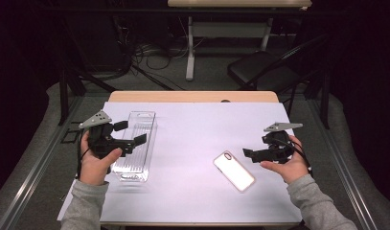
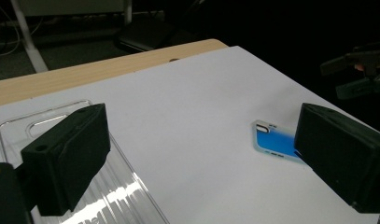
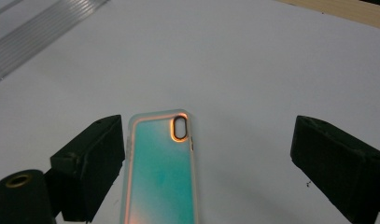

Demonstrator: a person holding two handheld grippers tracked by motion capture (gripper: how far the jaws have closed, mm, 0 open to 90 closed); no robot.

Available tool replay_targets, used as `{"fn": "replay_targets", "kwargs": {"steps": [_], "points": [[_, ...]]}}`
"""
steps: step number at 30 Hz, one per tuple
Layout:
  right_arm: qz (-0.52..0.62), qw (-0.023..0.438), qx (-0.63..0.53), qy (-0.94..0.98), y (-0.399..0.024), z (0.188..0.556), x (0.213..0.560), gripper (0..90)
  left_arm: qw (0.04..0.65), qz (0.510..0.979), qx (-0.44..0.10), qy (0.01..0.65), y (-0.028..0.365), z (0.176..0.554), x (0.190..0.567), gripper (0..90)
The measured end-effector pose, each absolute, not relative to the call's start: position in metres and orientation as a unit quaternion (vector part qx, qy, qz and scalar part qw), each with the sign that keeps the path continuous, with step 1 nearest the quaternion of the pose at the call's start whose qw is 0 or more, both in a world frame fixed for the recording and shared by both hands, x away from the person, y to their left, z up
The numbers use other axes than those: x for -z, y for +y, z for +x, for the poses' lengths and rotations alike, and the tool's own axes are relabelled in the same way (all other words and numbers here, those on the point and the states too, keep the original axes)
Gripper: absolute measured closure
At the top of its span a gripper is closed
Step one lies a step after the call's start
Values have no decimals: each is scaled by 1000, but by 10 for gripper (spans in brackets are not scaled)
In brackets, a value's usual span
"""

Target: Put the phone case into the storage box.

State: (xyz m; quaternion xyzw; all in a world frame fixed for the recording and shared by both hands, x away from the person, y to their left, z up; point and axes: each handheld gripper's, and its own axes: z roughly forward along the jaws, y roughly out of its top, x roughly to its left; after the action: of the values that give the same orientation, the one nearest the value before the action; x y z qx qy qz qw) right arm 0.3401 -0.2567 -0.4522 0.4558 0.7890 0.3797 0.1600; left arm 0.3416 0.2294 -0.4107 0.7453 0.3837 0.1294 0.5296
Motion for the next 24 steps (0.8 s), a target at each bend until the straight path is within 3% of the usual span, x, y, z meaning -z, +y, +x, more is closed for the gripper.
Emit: {"fn": "replay_targets", "kwargs": {"steps": [6,17,24], "points": [[459,149,-354,801,-251,349,450,143,555,728,-120,385,232,338,408,46],[447,115,-280,842,-238,368,449,274,539,743,-130,376,234,333,413,55],[450,94,-238,856,-229,376,455,302,538,744,-135,373,232,332,414,90]]}}
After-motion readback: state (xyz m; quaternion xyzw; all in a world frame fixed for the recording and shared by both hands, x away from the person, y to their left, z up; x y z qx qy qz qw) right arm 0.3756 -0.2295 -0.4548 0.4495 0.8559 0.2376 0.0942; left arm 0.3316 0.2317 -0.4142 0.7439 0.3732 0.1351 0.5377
